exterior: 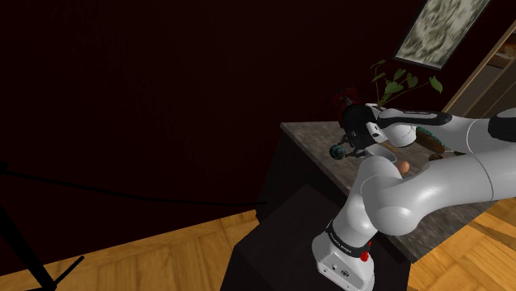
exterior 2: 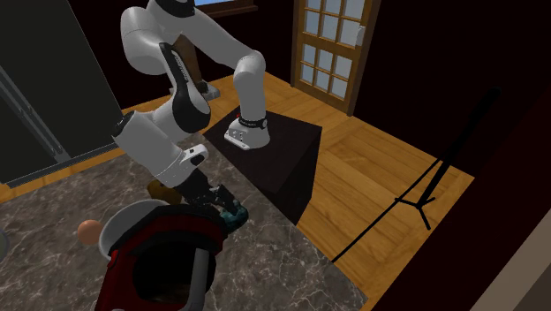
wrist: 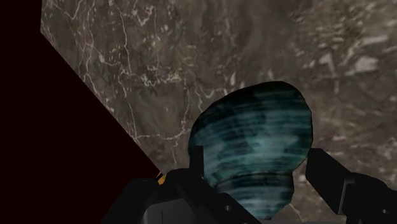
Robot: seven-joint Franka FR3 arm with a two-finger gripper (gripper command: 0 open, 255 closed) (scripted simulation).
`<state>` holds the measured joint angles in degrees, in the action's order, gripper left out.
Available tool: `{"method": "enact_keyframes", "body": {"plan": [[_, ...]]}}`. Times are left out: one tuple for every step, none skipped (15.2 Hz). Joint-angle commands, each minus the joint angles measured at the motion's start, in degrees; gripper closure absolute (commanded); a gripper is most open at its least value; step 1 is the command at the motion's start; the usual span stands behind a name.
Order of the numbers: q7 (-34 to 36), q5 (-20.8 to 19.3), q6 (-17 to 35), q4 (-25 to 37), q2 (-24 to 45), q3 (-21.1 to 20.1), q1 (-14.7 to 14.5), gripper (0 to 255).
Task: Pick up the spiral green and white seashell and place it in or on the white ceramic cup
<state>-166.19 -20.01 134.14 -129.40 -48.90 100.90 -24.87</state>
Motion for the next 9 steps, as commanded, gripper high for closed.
{"method": "enact_keyframes", "body": {"plan": [[0.0, 0.0, 0.0, 0.0, 0.0, 0.0, 0.0, 255], [0.0, 0.0, 0.0, 0.0, 0.0, 0.0, 0.0, 255], [0.0, 0.0, -0.1, 0.0, 0.0, 0.0, 0.0, 255], [0.0, 0.0, -0.1, 0.0, 0.0, 0.0, 0.0, 255], [0.0, 0.0, 0.0, 0.0, 0.0, 0.0, 0.0, 255], [0.1, 0.3, -0.6, 0.0, 0.2, -0.7, 0.5, 255], [0.2, 0.6, -1.1, 0.1, 0.4, -1.5, 1.0, 255], [0.4, 0.9, -1.7, 0.2, 0.6, -2.3, 1.5, 255], [0.5, 1.2, -2.2, 0.4, 0.8, -3.0, 1.9, 255]]}}
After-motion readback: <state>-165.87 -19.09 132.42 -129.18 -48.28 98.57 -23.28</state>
